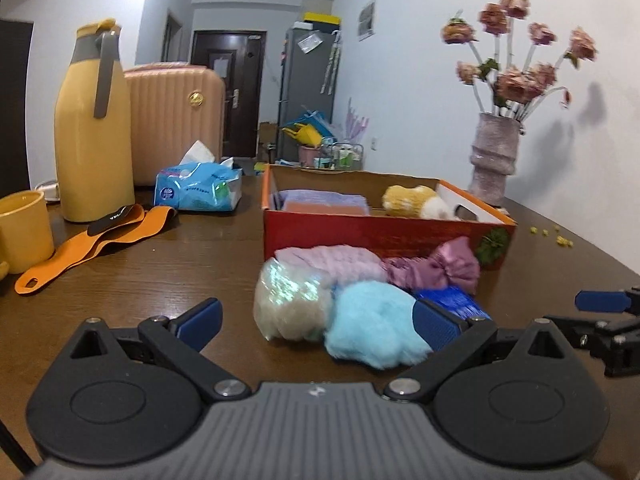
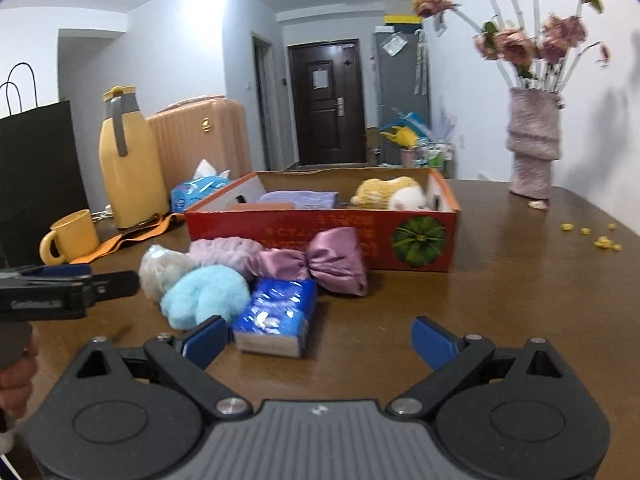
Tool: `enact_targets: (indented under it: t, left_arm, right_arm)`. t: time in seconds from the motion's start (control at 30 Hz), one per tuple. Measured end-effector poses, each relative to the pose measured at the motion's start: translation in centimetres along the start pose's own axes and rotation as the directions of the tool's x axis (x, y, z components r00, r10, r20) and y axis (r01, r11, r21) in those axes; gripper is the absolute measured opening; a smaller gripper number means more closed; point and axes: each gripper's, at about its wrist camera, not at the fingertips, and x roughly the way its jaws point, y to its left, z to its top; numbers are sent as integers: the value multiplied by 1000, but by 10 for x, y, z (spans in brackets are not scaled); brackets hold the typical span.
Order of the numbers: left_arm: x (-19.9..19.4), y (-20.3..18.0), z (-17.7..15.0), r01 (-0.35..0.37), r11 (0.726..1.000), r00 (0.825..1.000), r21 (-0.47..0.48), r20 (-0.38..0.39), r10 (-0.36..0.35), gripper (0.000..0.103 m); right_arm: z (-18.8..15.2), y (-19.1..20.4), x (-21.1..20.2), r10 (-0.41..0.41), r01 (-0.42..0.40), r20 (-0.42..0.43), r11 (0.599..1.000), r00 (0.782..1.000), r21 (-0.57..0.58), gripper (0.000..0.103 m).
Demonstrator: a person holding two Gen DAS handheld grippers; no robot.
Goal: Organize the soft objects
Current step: 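Grasp the clear iridescent plastic bag with both grippers together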
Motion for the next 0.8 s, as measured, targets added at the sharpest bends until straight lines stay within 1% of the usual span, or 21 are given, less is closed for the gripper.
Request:
enact_targets:
  t: [0.03, 0.13, 0.17, 0.23, 0.3, 0.33, 0.37, 0.4, 0.43, 0.47, 0.53, 0.57, 0.63, 0.7, 0.73, 0.8]
  left_arm:
    - [4, 2, 3, -2, 1000, 1000, -10, -6, 2, 103]
    - [17, 12, 10, 17, 999, 1000, -41, -12, -17, 103]
    - [21, 15, 13, 16, 999, 1000, -45, -13, -16, 103]
    - [29, 24, 16, 15, 998, 1000, -57, -12, -16, 99]
    - [38, 31, 18, 9, 997, 999, -77, -30, -11, 86]
    - [42, 35, 18, 8, 996, 999, -92, -41, -11, 82]
    - [47, 39, 18, 10, 993, 998, -115, -60, -17, 73]
    - [50, 42, 18, 21, 990, 997, -136, -75, -31, 59]
    - [54, 46, 17, 41, 985, 994, -166, -97, -58, 51]
    - [55, 49, 16, 59, 980, 990, -189, -111, -81, 37]
    - [51, 55, 14, 68, 974, 990, -217, -105, -93, 35]
    - [46, 57, 14, 65, 973, 991, -220, -101, -89, 30]
    - [35, 60, 12, 55, 972, 992, -228, -95, -78, 30]
    - [22, 63, 10, 54, 974, 993, -221, -90, -75, 30]
    - [14, 62, 8, 67, 974, 992, -214, -88, -88, 30]
    - [1, 51, 3, 127, 970, 983, -207, -106, -151, 30]
  right_arm:
    - [4, 2, 7, 11, -11, 0, 1000, 1000, -11, 97]
    - [20, 8, 29, 21, -21, 5, 999, 1000, -30, 91]
    - [25, 9, 35, 34, -34, 5, 999, 999, -23, 90]
    - [33, 14, 46, 90, -90, 0, 996, 996, -8, 83]
    - [37, 24, 59, 160, -160, -16, 987, 987, -12, 77]
    - [37, 29, 65, 177, -178, -27, 984, 984, -21, 77]
    - [38, 35, 71, 179, -180, -39, 983, 983, -27, 76]
    - [39, 40, 79, 179, -180, -50, 983, 983, -30, 71]
    - [40, 44, 84, 180, -181, -58, 983, 982, -30, 69]
    - [42, 48, 88, 186, -188, -62, 982, 981, -31, 69]
    - [44, 56, 96, 206, -210, -68, 977, 976, -48, 68]
    - [43, 60, 101, 203, -208, -82, 976, 976, -58, 68]
    - [39, 66, 103, 204, -211, -97, 975, 974, -67, 67]
    - [35, 71, 97, 218, -225, -92, 972, 972, -72, 66]
    - [33, 72, 92, 224, -230, -85, 970, 971, -74, 66]
    - [30, 70, 78, 222, -227, -66, 971, 973, -78, 66]
